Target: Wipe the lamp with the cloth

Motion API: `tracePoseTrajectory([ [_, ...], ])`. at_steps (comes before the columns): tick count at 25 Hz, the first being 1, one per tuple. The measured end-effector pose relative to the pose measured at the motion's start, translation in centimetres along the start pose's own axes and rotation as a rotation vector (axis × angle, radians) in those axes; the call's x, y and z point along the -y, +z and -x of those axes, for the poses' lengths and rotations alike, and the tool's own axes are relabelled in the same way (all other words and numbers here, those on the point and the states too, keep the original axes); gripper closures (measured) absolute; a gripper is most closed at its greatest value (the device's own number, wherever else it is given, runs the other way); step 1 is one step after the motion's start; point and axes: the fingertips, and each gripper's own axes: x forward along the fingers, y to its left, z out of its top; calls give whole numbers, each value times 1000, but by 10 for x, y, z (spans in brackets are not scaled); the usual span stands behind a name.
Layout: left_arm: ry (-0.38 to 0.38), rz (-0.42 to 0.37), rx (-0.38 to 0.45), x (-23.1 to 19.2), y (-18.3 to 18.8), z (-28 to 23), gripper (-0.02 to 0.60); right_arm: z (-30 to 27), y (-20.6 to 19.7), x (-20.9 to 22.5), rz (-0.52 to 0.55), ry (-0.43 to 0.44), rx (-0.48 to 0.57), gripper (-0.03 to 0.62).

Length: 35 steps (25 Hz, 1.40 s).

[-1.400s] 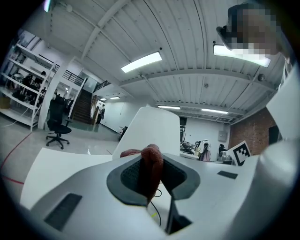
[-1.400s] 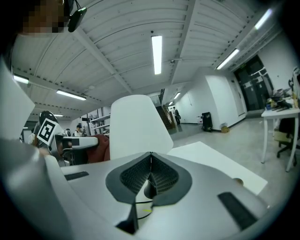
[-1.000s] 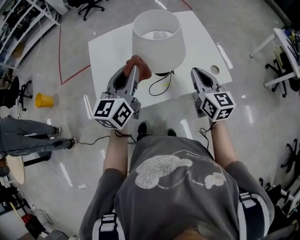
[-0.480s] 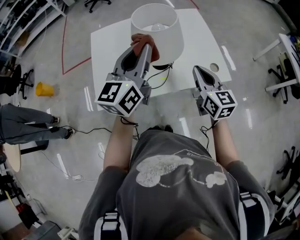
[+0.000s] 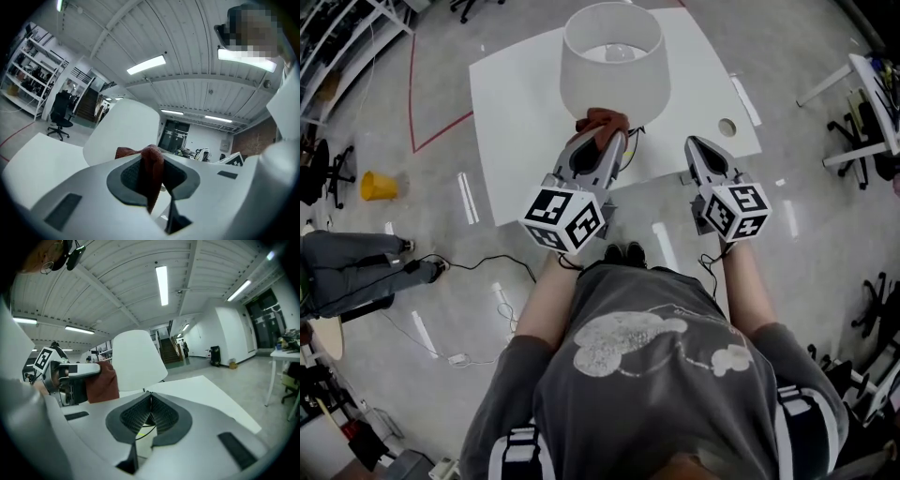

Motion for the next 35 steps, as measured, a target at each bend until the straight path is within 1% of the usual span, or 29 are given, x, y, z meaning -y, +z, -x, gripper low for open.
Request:
tracePoseTrajectory([
  [3,-29,30,-14,-3,-5,-2,511,-2,4,-2,8,-25,3,589],
  [6,-41,12,-6,2,1,0,511,-2,8,2,11,-31,7,589],
  [9,-26,-4,21,10,8,-3,511,-2,14,15,8,-20,27,589],
  [12,-1,-15,65,33,17,-11,511,5,16,41,5,12,36,589],
  [14,25,-50,121,49,38,-15,511,1,18,55,11,56,34,589],
  [17,96,-115,234,61,76,-13,511,-14,20,62,34,140,20,589],
  [19,149,-150,301,71,91,-18,511,-20,23,74,50,199,16,589],
  [21,221,-192,337,74,97,-28,511,-26,29,88,66,255,15,589],
  [23,288,-207,350,72,95,-37,511,-27,36,100,76,299,14,589],
  [25,341,-199,354,72,85,-42,511,-23,39,109,84,339,11,589],
  [28,408,-179,338,74,62,-47,511,-19,38,124,88,377,-3,589],
  [32,463,-122,299,75,23,-53,511,-6,36,141,108,404,-26,589],
  [35,495,-85,261,71,-3,-58,511,-3,31,154,108,406,-46,589],
])
